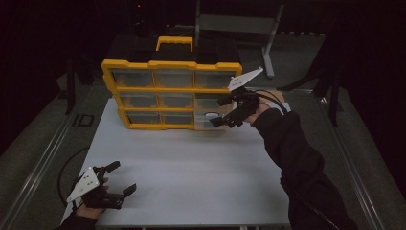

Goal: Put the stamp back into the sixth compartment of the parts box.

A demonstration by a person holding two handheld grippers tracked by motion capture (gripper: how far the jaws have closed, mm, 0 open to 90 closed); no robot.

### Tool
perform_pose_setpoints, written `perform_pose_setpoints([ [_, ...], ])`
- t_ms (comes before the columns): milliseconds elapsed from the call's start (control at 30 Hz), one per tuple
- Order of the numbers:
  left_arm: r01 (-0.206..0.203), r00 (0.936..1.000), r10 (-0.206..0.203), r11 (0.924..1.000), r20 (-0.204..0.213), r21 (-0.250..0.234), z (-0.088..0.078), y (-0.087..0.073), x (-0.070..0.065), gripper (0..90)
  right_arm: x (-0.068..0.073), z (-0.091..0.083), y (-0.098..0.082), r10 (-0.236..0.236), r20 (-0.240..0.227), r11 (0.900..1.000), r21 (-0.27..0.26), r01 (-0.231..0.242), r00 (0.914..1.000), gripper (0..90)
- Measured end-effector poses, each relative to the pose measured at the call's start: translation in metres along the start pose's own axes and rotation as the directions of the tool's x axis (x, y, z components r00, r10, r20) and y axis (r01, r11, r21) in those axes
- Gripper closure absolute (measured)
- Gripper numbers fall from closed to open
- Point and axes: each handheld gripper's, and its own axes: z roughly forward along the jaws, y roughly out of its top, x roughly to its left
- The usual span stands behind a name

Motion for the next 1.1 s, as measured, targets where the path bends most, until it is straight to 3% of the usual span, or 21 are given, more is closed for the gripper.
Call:
perform_pose_setpoints([
  [367,-0.001,1.0,0.001,1.0,-0.002,0.0,0.0,0.0,0.0,0.3,0.009,-0.015,-0.012,-0.024,0.034,0.999,-0.042,0.025,0.9991,8.9],
  [667,0.004,1.0,-0.004,1.0,-0.001,-0.001,0.0,0.0,0.0,0.2,0.018,-0.025,-0.025,-0.018,0.02,0.998,-0.056,0.019,0.9996,8.9],
  [1100,0.003,1.0,-0.003,1.0,-0.003,0.0,0.001,0.0,0.0,0.3,0.024,-0.034,-0.061,-0.017,0.062,0.998,-0.065,0.021,0.9979,9.2],
])
